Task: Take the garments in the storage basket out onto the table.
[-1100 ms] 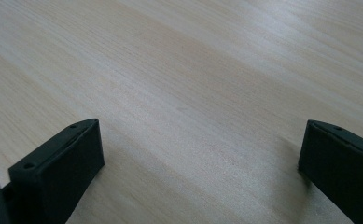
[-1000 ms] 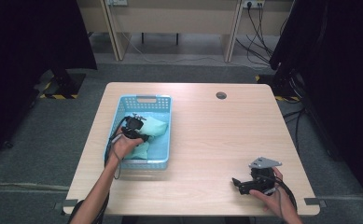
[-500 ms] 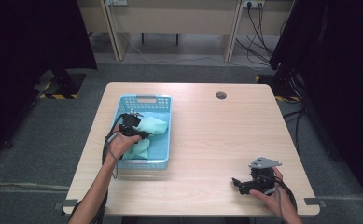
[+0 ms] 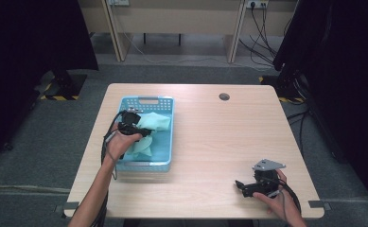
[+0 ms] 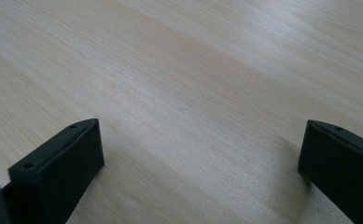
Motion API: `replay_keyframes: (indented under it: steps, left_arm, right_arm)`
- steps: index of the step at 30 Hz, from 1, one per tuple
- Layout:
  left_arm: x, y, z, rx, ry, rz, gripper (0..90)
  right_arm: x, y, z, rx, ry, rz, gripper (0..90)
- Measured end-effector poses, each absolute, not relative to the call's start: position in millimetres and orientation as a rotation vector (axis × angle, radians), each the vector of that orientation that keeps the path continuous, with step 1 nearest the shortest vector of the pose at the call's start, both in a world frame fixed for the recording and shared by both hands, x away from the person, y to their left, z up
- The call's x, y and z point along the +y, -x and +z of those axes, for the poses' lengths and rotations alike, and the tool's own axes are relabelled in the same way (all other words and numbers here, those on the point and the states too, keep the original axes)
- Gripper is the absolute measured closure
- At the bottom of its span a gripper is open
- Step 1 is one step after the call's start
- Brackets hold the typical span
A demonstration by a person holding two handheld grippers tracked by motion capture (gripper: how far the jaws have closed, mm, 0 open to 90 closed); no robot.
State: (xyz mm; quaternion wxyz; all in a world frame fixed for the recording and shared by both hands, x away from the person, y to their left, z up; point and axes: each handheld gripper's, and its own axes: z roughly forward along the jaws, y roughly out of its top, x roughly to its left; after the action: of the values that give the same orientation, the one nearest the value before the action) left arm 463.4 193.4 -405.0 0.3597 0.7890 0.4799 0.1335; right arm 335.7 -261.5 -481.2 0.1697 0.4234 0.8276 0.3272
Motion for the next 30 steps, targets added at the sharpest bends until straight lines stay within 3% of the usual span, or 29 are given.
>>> replay_keyframes:
  steps: [30]
  left_arm:
    - [195.0,-463.6,-365.7,1.194,-2.002,0.377,71.1]
  right_arm:
    - [-261.5,-336.0,-481.2,2.352,-1.203,0.931,0.3]
